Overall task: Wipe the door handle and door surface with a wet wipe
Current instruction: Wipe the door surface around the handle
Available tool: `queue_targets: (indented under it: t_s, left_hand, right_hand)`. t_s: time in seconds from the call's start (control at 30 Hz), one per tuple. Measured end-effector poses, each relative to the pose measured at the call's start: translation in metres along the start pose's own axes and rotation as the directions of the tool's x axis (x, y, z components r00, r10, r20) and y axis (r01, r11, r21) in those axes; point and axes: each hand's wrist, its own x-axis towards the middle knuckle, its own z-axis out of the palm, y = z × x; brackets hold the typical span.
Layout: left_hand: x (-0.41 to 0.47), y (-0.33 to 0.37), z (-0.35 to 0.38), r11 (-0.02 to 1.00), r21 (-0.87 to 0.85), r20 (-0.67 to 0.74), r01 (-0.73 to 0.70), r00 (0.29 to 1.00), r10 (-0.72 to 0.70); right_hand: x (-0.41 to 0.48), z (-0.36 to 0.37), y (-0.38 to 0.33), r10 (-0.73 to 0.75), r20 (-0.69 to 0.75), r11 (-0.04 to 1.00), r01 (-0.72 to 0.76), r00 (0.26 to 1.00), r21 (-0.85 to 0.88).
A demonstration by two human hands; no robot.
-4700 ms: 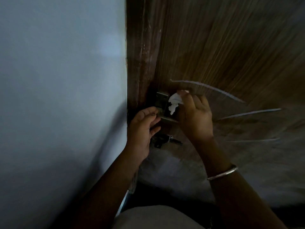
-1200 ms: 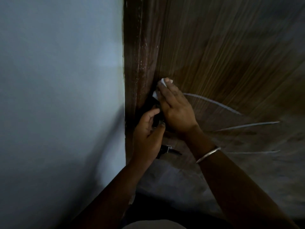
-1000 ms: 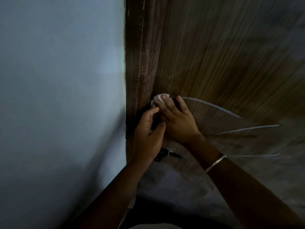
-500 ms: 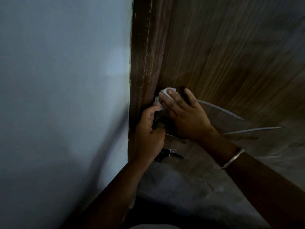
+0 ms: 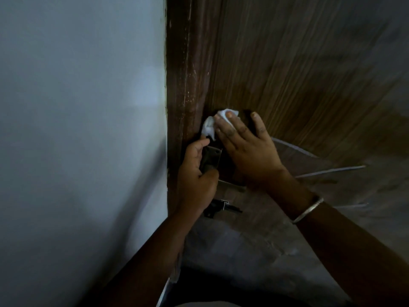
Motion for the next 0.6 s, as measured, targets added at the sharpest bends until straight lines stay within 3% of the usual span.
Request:
queue_targets:
  t_s: [0.17, 0.37, 0.47, 0.6]
  left_hand:
    - [0.004, 0.002, 0.004, 1.000, -0.004, 0.016, -0.010, 1.000, 0.010]
    - [0.008, 0.007, 0.008, 0.998, 0.015, 0.048, -0.061, 0.997, 0.060]
    - [0.009, 0.005, 0.003, 0.998, -0.024, 0.034, -0.064, 0.997, 0.064]
    - [0.010, 0.004, 0.008, 0.999, -0.027, 0.014, -0.038, 0.999, 0.039]
  right_hand:
    - [0.026, -0.010, 0.014, 0.340, -0.124, 0.940, -0.331, 0.932, 0.086]
    - [0.037, -0.010, -0.008, 0.216, -0.059, 0.969, -0.207, 0.974, 0.136]
    - [-0.003, -0.008, 0.006, 0.250, -0.055, 0.963, -0.243, 0.967, 0.116]
    - [-0.025, -0.008, 0.044, 0.528, -0.164, 0.849, -0.514, 0.833, 0.124]
